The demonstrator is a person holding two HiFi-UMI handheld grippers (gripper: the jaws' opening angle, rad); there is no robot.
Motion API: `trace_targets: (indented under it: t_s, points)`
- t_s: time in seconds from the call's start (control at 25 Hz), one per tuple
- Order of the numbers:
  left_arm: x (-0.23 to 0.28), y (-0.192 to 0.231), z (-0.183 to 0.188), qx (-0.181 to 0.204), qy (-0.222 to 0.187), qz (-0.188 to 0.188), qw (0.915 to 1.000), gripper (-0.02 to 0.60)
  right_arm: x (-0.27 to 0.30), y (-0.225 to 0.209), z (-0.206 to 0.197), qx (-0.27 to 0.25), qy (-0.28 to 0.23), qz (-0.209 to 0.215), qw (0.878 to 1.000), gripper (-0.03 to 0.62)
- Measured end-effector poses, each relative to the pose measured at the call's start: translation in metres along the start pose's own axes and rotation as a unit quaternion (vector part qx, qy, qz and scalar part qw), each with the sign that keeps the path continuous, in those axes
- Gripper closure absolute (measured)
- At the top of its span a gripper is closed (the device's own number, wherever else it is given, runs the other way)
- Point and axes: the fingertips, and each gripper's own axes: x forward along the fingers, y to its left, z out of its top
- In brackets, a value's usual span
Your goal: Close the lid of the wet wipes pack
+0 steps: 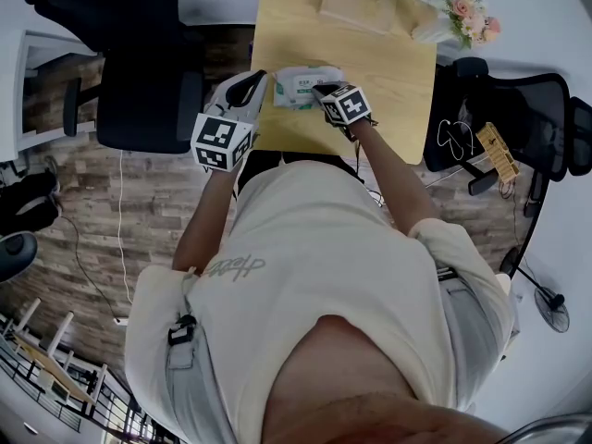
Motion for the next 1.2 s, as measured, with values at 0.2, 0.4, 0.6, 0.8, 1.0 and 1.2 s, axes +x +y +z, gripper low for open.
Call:
trace_targets:
  t_s: [0.2,0.4,0.6,0.8,1.0,1.2]
  points:
    - [-0.001,-0.002,-0.002,0.002,0.005,-0.003,1.0000,0.565,0.000,-0.001,-0.001,0.015,-0.007,-0.004,1.000,0.591]
    - [-0.002,-0.007,0.000,0.006,0.007,-0.008,0.9999,0.565,0.000,-0.001,-0.001,0.035,-0.005,0.001,0.999,0.591]
    - [-0.001,-0.013,0.006,0.022,0.008,-0.017,0.9996,0.565,-0.012,-0.004,0.003,0.073,-0.040,-0.006,0.997,0.591]
    - [-0.002,-0.020,0.012,0.027,0.008,-0.018,0.9994,0.565,-0.049,-0.001,0.013,0.065,-0.080,-0.010,0.995,0.591]
    - [0.004,-0.029,0.028,0.042,0.001,-0.028,0.9987,0.565,-0.095,-0.007,0.038,0.076,-0.146,-0.017,0.986,0.592]
    - [0.010,-0.041,0.054,0.047,-0.015,-0.048,0.9976,0.565,-0.147,-0.014,0.071,0.084,-0.218,-0.035,0.972,0.592]
